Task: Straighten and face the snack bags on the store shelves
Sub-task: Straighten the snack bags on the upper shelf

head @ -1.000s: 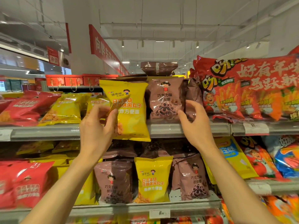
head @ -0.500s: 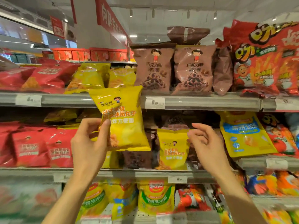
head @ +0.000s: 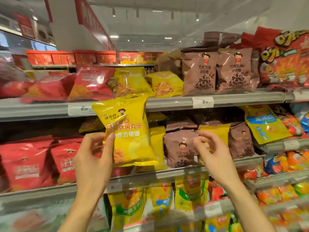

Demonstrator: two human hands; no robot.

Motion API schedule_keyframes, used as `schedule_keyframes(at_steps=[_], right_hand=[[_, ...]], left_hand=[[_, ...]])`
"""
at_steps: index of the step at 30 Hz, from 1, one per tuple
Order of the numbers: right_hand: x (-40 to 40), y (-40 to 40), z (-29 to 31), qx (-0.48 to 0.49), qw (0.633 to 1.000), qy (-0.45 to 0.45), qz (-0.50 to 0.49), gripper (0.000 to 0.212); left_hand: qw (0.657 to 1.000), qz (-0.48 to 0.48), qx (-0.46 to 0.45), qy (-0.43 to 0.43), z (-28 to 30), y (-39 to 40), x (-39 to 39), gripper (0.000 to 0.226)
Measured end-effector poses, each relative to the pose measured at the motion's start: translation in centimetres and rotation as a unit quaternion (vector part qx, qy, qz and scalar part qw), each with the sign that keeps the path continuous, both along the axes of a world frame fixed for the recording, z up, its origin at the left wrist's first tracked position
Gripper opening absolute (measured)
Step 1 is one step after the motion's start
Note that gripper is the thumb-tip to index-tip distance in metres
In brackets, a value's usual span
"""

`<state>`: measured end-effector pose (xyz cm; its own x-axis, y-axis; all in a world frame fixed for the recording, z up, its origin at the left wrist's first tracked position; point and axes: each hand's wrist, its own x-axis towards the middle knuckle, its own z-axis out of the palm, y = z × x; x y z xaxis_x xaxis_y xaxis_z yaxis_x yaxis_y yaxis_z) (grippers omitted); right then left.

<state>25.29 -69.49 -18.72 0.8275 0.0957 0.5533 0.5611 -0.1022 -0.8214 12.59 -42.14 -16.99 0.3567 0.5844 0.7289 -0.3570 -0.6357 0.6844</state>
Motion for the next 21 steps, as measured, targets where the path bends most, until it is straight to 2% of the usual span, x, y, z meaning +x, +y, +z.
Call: schedule_keyframes(at_steps=[5, 9, 12, 21], right_hand=[[-1.8, 4.8, 0.9, -0.018, 1.000, -0.007, 0.004, 0.023], [-1.9, 7.6, 2.4, -0.046, 0.998, -0.046, 0.009, 0.025], [-1.5, 10.0, 4.3, -0.042, 0.997, -0.060, 0.022, 0.028], [0.2, 17.5, 10.8, -0.073, 0.985, -0.137, 0.069, 0.029]], left_hand=[[1.000, 0.008, -0.020, -0.013, 0.5, 5.0, -2.6, 0.034], [0.999, 0.025, -0.012, -0.023, 1.4, 8.2, -3.4, 0.016], [0.999, 0.036, -0.003, -0.034, 2.5, 10.4, -3.5, 0.019], [0.996, 0.067, 0.012, -0.065, 8.6, 15.9, -3.2, 0.008]])
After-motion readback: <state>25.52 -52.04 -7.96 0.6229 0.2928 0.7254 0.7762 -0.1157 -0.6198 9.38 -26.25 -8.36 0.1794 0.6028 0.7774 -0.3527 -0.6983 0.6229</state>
